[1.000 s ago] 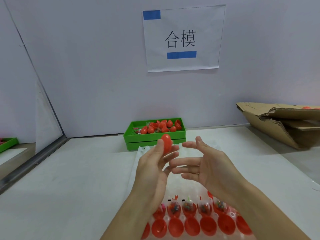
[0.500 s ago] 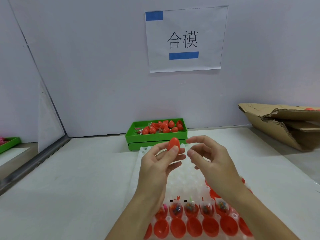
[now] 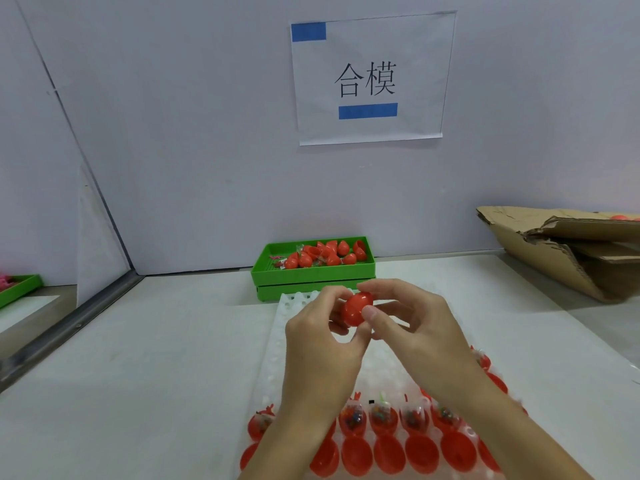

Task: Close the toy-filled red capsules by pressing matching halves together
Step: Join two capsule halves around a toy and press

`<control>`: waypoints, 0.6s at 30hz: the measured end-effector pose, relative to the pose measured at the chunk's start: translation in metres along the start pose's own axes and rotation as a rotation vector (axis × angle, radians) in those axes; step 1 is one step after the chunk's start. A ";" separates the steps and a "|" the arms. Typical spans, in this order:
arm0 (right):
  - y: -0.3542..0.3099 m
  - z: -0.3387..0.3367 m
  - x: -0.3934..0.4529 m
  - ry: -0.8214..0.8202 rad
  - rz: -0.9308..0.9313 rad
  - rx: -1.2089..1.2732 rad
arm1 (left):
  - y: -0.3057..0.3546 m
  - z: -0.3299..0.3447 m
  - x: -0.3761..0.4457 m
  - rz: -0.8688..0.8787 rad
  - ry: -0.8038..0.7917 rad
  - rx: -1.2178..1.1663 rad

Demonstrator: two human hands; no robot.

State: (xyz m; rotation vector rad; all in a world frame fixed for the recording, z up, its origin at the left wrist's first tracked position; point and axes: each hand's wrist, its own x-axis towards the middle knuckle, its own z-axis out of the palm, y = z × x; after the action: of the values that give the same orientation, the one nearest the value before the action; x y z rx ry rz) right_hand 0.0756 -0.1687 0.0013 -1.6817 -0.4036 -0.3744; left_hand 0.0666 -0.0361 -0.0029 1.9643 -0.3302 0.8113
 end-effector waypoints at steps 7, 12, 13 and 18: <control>0.004 0.002 0.000 0.042 0.023 0.007 | -0.002 0.000 0.000 0.043 -0.001 0.040; 0.005 -0.002 0.003 0.099 0.128 0.220 | -0.001 -0.005 0.004 -0.068 -0.139 -0.135; 0.004 -0.003 0.003 0.095 0.139 0.249 | -0.001 -0.006 0.005 -0.111 -0.148 -0.171; 0.002 0.000 0.000 0.043 0.092 0.223 | -0.001 -0.008 0.008 -0.200 -0.129 -0.257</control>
State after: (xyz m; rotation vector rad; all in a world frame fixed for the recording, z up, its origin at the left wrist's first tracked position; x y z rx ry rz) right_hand 0.0768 -0.1690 -0.0001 -1.4663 -0.3223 -0.2861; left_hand 0.0694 -0.0285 0.0042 1.7772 -0.2923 0.4891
